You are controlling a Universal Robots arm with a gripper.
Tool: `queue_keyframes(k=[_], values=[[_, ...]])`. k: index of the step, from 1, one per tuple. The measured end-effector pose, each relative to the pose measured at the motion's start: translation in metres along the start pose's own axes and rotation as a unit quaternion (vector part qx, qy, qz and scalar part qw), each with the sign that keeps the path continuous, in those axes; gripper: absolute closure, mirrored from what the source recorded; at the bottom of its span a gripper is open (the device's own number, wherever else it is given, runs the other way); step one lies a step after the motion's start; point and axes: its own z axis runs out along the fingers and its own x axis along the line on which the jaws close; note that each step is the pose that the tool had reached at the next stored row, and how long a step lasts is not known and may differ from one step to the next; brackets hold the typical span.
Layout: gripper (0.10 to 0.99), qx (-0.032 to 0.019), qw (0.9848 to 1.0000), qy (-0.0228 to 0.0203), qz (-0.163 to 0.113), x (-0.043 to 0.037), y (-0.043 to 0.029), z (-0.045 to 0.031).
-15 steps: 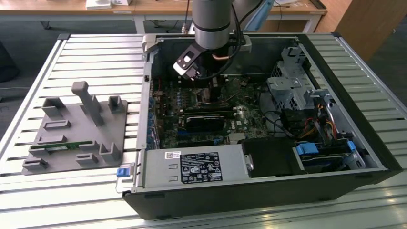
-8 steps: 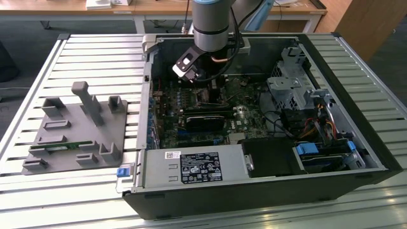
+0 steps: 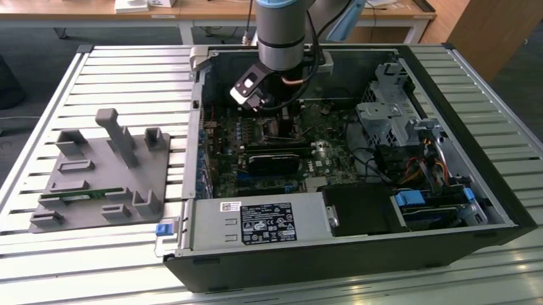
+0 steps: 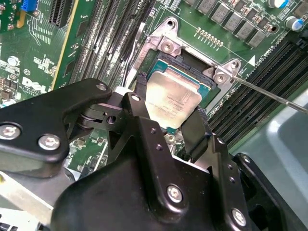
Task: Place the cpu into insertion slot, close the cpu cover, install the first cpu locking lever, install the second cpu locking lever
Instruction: 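Place the cpu into insertion slot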
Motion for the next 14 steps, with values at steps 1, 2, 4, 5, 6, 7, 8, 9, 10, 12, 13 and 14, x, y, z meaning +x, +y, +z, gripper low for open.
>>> queue_keyframes(k=[1, 2, 4, 5, 6, 7, 8, 9, 10, 12, 13, 14], values=[[0.549, 0.0, 1.0, 0.0, 0.0, 0.0001, 0.0, 0.0005], [0.549, 0.0, 1.0, 0.0, 0.0, 0.0001, -0.0002, 0.001], [0.549, 0.0, 1.0, 0.0, 0.0, 0.0003, -0.0006, 0.0023], [0.549, 0.0001, 1.0, -0.0001, 0.0, 0.0003, -0.0008, 0.0031], [0.549, 0.0001, 1.0, -0.0001, 0.0, 0.0003, -0.001, 0.0036], [0.549, 0.0001, 1.0, -0.0002, 0.0, 0.0003, -0.001, 0.0037], [0.549, 0.0001, 1.0, -0.0002, 0.0, 0.0003, -0.001, 0.0037], [0.549, 0.0001, 1.0, -0.0002, 0.0, 0.0003, -0.001, 0.0037], [0.549, 0.0, 1.0, -0.0001, 0.0, 0.0003, -0.001, 0.0038], [0.549, 0.0, 1.0, 0.0, 0.0, 0.0003, -0.001, 0.0039], [0.549, 0.0, 1.0, 0.0, 0.0, 0.0003, -0.001, 0.0039], [0.549, 0.0, 1.0, 0.0, 0.0, 0.0003, -0.001, 0.0039]])
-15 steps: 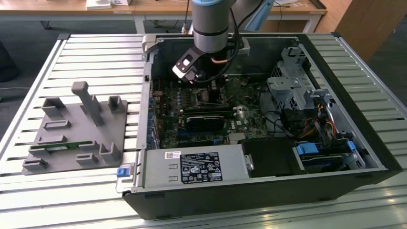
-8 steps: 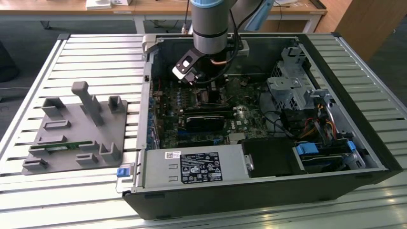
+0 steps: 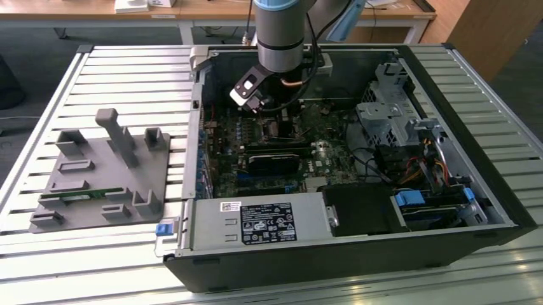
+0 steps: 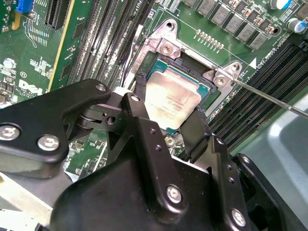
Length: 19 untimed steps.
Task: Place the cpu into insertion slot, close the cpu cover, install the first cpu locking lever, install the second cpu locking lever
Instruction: 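Place the cpu into insertion slot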
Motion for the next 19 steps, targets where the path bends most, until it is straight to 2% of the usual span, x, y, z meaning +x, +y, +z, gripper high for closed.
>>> queue_keyframes(k=[5, 6, 19], values=[[0.537, -0.0001, 1.0, 0.0001, 0.0, 0.0001, 0.0, 0.0002], [0.475, -0.0001, 1.0, 0.0001, 0.0, 0.0, 0.0, 0.0002], [0.475, 0.0, 1.0, 0.0008, 0.0, 0.0024, -0.0002, 0.0007]])
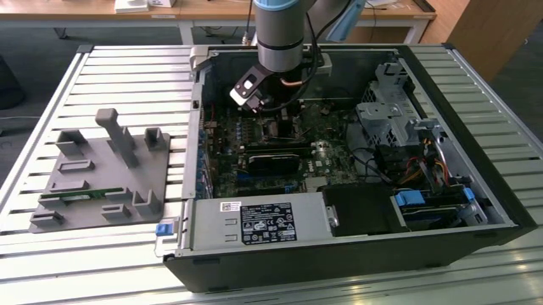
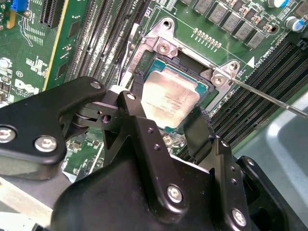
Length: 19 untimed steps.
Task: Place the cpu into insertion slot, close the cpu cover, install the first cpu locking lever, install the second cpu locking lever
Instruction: 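Place the cpu into insertion slot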
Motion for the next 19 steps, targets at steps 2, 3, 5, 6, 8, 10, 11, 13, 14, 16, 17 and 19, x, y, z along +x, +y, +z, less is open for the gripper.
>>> queue_keyframes(k=[2, 3, 5, 6, 8, 10, 11, 13, 14, 16, 17, 19], values=[[0.475, 0.0, 1.0, 0.0001, 0.0, 0.0008, 0.0, 0.0003], [0.475, 0.0, 1.0, 0.0001, 0.0, 0.001, -0.0001, 0.0004], [0.475, 0.0, 1.0, 0.0001, 0.0, 0.001, -0.0001, 0.0004], [0.475, 0.0, 1.0, 0.0, 0.0, 0.001, -0.0001, 0.0004], [0.475, 0.0001, 1.0, -0.0001, 0.0, 0.001, 0.0, -0.0003], [0.475, 0.0, 1.0, 0.0, 0.0, 0.0011, 0.0002, -0.0027], [0.475, 0.0, 1.0, 0.0, 0.0, 0.0011, 0.0003, -0.0039], [0.475, 0.0, 1.0, 0.0001, 0.0, 0.0011, 0.0005, -0.0059], [0.475, 0.0, 1.0, 0.0001, 0.0, 0.0011, 0.0006, -0.0069], [0.475, 0.0002, 1.0, 0.0, 0.0, 0.0011, 0.0008, -0.0088], [0.475, 0.0004, 1.0, 0.0, 0.0, 0.0011, 0.0009, -0.0096], [0.553, 0.001, 1.0, 0.0, 0.0, 0.0011, 0.0011, -0.0114]])
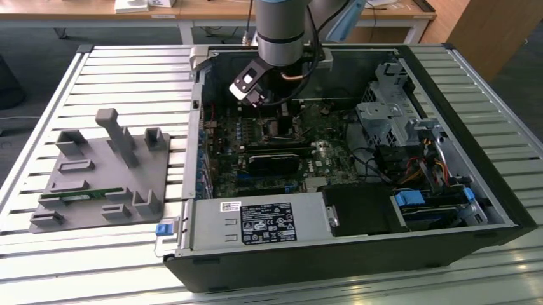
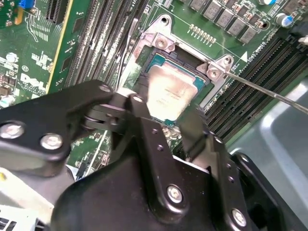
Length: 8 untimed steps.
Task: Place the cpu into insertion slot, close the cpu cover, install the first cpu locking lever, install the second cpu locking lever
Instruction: 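Place the cpu into insertion slot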
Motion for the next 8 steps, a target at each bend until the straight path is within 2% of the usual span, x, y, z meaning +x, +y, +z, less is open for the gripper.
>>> queue_keyframes(k=[1, 3, 4, 6, 7, 8], values=[[0.553, 0.0004, 1.0, 0.0, 0.0, 0.0, 0.0001, -0.0009], [0.671, 0.0013, 1.0, 0.0, 0.0, 0.0, 0.0004, -0.0032], [0.671, 0.0013, 1.0, -0.0001, 0.0, 0.0, 0.0004, -0.0038], [0.788, 0.0023, 1.0, 0.0, 0.0, 0.0001, 0.0009, -0.0043], [0.788, 0.0031, 1.0, 0.0, 0.0, 0.0001, 0.0011, -0.0046], [0.847, 0.0039, 1.0, 0.0, 0.0, 0.0001, 0.0013, -0.0047]])
